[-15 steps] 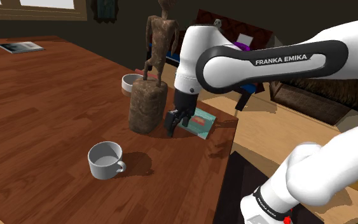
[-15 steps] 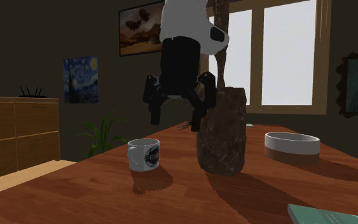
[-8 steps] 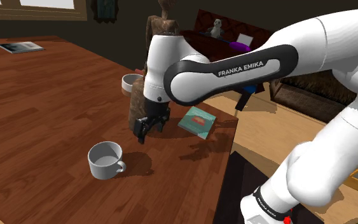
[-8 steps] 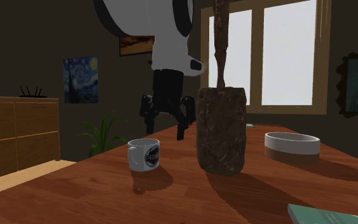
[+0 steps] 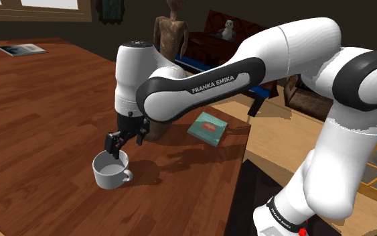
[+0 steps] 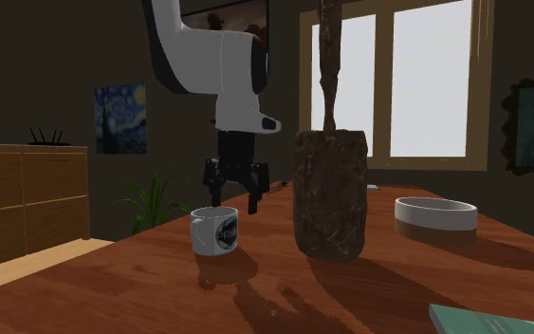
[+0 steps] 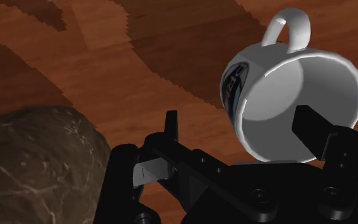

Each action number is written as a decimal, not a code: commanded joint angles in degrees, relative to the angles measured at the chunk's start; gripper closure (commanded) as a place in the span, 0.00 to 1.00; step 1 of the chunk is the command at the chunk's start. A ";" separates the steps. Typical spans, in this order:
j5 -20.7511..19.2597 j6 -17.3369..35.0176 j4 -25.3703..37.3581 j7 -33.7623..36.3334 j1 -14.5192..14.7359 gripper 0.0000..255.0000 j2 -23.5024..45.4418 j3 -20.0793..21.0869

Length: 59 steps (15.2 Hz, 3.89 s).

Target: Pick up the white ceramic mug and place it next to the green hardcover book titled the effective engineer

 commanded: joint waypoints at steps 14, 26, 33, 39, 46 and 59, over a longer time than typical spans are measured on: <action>-3.18 4.94 0.01 2.22 1.74 0.00 5.22 -1.01; -2.94 4.31 0.26 2.09 1.65 1.00 4.80 -0.89; -1.38 -0.19 2.42 1.24 1.12 1.00 2.20 -0.18; -0.29 -4.19 4.80 0.66 0.82 1.00 0.36 0.26; 0.68 -9.04 8.21 0.18 0.63 1.00 -1.27 0.62; 7.33 -11.45 -0.57 -7.24 -4.25 1.00 -13.82 -0.31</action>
